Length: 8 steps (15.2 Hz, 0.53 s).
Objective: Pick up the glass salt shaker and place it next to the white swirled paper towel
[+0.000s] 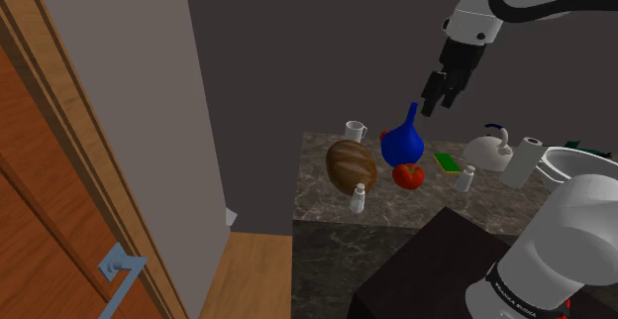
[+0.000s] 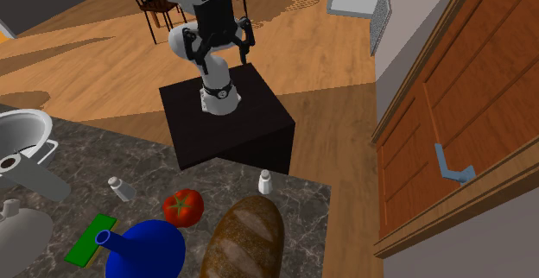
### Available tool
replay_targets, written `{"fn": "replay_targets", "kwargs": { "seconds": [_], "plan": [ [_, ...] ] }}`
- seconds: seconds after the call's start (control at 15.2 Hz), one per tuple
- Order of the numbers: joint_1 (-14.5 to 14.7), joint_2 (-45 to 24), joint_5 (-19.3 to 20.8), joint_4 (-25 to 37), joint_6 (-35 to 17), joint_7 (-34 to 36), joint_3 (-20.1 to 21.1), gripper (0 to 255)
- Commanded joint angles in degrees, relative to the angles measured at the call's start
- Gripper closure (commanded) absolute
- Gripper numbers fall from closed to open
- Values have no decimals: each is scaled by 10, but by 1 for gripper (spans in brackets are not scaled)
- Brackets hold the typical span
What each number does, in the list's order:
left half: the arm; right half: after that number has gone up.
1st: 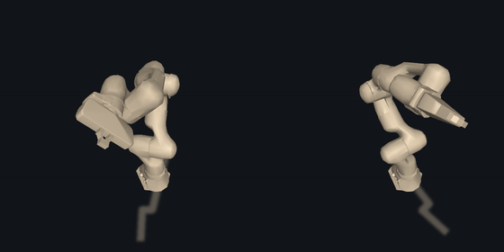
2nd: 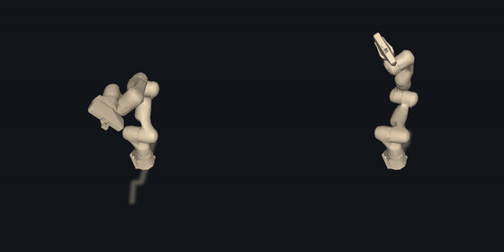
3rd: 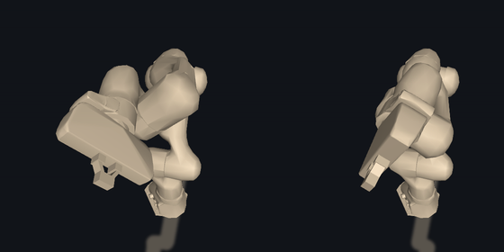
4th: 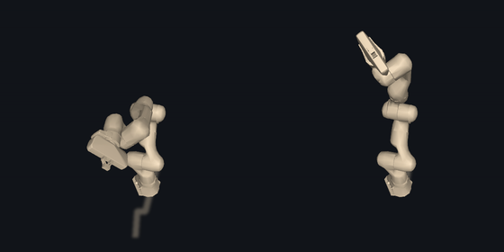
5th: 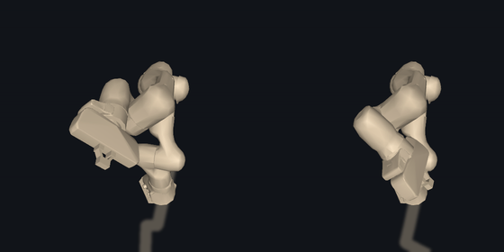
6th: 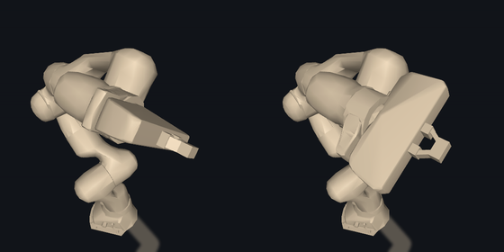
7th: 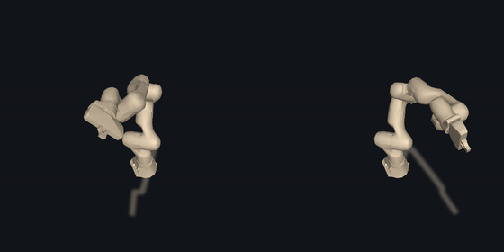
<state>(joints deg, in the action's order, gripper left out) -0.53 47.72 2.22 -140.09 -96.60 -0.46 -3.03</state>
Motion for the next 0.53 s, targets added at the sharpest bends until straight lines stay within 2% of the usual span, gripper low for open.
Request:
{"fn": "replay_targets", "kwargs": {
  "seconds": [0.0, 0.46],
  "plan": [
    [0, 0, 0, 0, 0, 0, 0, 0],
    [11, -80, -8, -72, -140, -18, -15, 0]
  ]
}}
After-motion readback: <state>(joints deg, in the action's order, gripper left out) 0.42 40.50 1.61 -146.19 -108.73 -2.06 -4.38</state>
